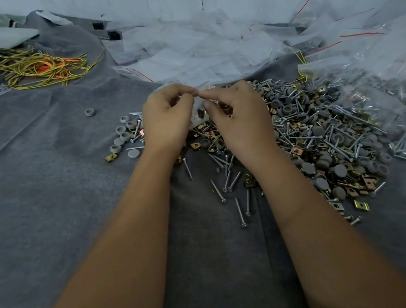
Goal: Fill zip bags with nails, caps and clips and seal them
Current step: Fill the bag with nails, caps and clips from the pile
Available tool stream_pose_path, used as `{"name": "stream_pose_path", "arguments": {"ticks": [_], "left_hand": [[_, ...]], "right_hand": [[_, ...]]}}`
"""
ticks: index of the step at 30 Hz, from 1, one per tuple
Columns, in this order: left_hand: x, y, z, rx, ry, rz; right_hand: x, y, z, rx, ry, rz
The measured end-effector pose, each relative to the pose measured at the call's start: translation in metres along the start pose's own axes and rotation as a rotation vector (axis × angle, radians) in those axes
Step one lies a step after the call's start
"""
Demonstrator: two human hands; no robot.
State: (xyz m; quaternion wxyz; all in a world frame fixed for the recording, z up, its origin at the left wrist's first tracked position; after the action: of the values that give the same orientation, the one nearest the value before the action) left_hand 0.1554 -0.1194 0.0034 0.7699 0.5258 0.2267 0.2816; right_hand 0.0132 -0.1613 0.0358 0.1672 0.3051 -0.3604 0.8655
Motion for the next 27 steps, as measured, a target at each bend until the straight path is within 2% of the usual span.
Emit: {"name": "stream_pose_path", "arguments": {"ticks": [7, 11, 14, 16, 27], "left_hand": [[0.021, -0.006, 0.006, 0.036, 0.165, -0.110], [0.034, -0.011, 0.007, 0.061, 0.269, -0.155], [0.035, -0.011, 0.007, 0.062, 0.283, -0.161], [0.034, -0.010, 0.006, 0.059, 0.276, -0.152], [0.032, -0.008, 0.005, 0.052, 0.257, -0.116]], "right_hand": [[0.001, -0.012, -0.001, 0.074, -0.025, 0.029], [-0.029, -0.030, -0.012, 0.216, -0.248, -0.138], [-0.050, -0.039, -0.022, 0.314, -0.423, -0.262], [-0.057, -0.041, -0.027, 0.352, -0.476, -0.323], [-0.055, -0.041, -0.026, 0.356, -0.463, -0.337]]}}
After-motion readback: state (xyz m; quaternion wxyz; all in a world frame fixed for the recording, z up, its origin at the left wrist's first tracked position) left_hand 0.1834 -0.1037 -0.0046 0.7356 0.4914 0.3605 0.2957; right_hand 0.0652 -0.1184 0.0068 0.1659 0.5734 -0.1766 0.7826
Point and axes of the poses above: each hand's wrist, its own z-axis towards the middle knuckle, its own x-axis out of the back of the hand, y = z × x, the point moved 10 cm from there along z, towards the middle knuckle, and after that the axes turned 8 degrees about -z, right-handed, at the moved point
